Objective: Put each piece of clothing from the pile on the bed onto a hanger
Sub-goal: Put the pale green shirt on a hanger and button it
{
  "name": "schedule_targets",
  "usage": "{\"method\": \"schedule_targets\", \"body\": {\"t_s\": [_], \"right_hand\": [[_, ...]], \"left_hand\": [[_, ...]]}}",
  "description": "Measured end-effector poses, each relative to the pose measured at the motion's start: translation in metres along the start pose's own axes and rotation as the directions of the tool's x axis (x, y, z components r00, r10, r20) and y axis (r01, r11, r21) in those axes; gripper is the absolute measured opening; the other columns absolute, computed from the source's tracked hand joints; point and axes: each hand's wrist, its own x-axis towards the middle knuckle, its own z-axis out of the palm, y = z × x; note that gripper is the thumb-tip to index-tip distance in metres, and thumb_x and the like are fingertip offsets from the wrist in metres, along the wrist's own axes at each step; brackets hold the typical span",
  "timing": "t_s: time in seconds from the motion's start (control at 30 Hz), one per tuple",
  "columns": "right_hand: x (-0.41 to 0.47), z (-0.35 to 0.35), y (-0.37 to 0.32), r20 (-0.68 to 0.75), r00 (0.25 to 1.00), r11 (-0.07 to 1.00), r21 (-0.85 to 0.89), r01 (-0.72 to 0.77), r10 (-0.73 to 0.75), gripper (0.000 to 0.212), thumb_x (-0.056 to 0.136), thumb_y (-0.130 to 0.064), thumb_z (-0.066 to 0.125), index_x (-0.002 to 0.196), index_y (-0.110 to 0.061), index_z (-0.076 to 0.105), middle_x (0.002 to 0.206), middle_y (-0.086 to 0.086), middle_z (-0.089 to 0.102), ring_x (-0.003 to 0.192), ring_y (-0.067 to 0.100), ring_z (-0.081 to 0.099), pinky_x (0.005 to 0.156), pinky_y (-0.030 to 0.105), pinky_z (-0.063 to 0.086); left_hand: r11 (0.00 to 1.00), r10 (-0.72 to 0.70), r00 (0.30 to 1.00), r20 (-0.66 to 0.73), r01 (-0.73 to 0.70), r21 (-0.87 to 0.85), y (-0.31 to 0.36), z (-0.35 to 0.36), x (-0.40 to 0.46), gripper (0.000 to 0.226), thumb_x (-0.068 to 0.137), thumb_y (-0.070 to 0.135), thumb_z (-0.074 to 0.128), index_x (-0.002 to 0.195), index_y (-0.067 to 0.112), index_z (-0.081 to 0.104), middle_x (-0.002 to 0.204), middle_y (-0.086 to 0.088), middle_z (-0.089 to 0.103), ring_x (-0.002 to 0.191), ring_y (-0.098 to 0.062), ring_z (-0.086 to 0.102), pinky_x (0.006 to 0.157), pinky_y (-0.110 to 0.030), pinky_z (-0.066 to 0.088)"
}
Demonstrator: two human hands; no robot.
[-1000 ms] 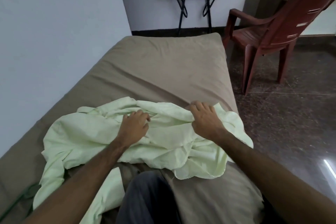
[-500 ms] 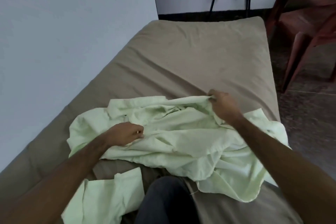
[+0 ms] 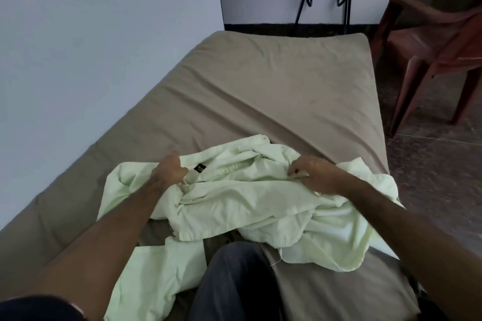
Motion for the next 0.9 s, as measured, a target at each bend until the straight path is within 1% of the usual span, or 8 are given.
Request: {"method": "schedule_targets", "body": {"t_s": [0.1,0.17,0.37,0.47,0.57,0.67,0.77,0.9], "right_hand": [[-0.005,-0.014,-0.027,0.303,0.946,0.991,-0.106,-0.088,0.116,0.032,0.090,-0.010,0.049,0.113,-0.023,0.066,0.113,-0.006,0.066,0.101,0.013,0.054,0.083,0.026,0.040],[-0.010,-0.028,-0.041,0.292,0.947,0.985,-0.148,-0.093,0.133,0.030,0.094,-0.014,0.049,0.118,-0.023,0.066,0.118,-0.002,0.066,0.100,0.015,0.055,0.081,0.023,0.036],[0.004,-0.109,-0.093,-0.406,0.913,0.996,0.052,0.078,-0.050,0.065,0.091,-0.017,0.069,0.148,-0.009,0.038,0.145,0.014,0.047,0.132,0.030,0.048,0.108,0.038,0.040],[0.002,-0.173,-0.142,-0.505,0.858,0.975,0.128,0.181,-0.093,0.086,0.086,-0.026,0.078,0.155,-0.013,0.027,0.153,0.011,0.038,0.139,0.025,0.038,0.117,0.038,0.031],[-0.027,-0.240,-0.177,-0.512,0.855,0.898,0.334,0.286,-0.082,0.058,0.082,-0.028,0.082,0.132,-0.024,0.054,0.127,0.003,0.065,0.115,0.020,0.063,0.100,0.042,0.052],[-0.073,-0.294,-0.188,-0.529,0.847,0.897,0.346,0.276,-0.056,0.017,0.085,-0.030,0.081,0.095,-0.019,0.073,0.093,0.007,0.077,0.077,0.015,0.072,0.073,0.036,0.058],[-0.116,-0.351,-0.192,-0.708,0.704,0.964,0.148,0.220,-0.051,0.019,0.089,-0.036,0.075,0.085,-0.017,0.074,0.072,0.002,0.070,0.062,0.005,0.060,0.063,0.036,0.052],[-0.169,-0.430,-0.221,-0.837,0.537,0.993,-0.119,0.016,-0.108,0.023,0.095,-0.026,0.067,0.080,-0.008,0.069,0.073,0.003,0.066,0.066,0.016,0.060,0.063,0.031,0.045]], "left_hand": [[0.995,0.072,0.989,-0.130,-0.080,-0.062,0.006,-0.017,-0.001,0.023,0.091,0.010,0.056,0.112,0.005,0.064,0.119,-0.019,0.066,0.111,-0.036,0.060,0.091,-0.038,0.047],[0.976,0.138,0.954,-0.266,-0.176,-0.126,0.025,-0.043,-0.012,0.015,0.095,0.010,0.054,0.101,0.006,0.067,0.105,-0.018,0.069,0.101,-0.035,0.063,0.081,-0.037,0.045],[0.715,0.409,0.681,-0.607,-0.652,-0.251,0.131,-0.163,-0.077,0.010,0.098,0.015,0.058,0.098,0.012,0.067,0.092,0.003,0.070,0.087,-0.010,0.064,0.081,-0.023,0.048],[0.493,0.552,0.484,-0.679,-0.846,-0.202,0.190,-0.230,-0.132,0.013,0.097,0.008,0.056,0.098,0.013,0.068,0.090,0.010,0.068,0.082,0.003,0.059,0.077,-0.011,0.042],[0.340,0.658,0.315,-0.684,-0.935,-0.104,0.224,-0.295,-0.178,0.016,0.098,0.004,0.054,0.099,0.013,0.067,0.090,0.009,0.068,0.084,-0.001,0.062,0.078,-0.014,0.044],[0.271,0.714,0.172,-0.679,-0.962,0.042,0.230,-0.354,-0.214,0.020,0.097,0.003,0.052,0.102,0.017,0.064,0.091,0.012,0.066,0.086,-0.007,0.063,0.078,-0.020,0.047],[0.391,0.845,0.118,-0.521,-0.802,0.451,0.223,-0.400,-0.228,0.039,0.093,0.003,0.050,0.117,0.034,0.050,0.101,0.019,0.055,0.082,-0.014,0.060,0.068,-0.029,0.046],[0.255,0.965,0.095,-0.244,-0.541,0.802,0.237,-0.440,-0.248,0.013,0.102,0.051,0.038,0.104,0.054,0.051,0.092,0.029,0.043,0.105,-0.005,0.040,0.073,-0.011,0.028]]}}
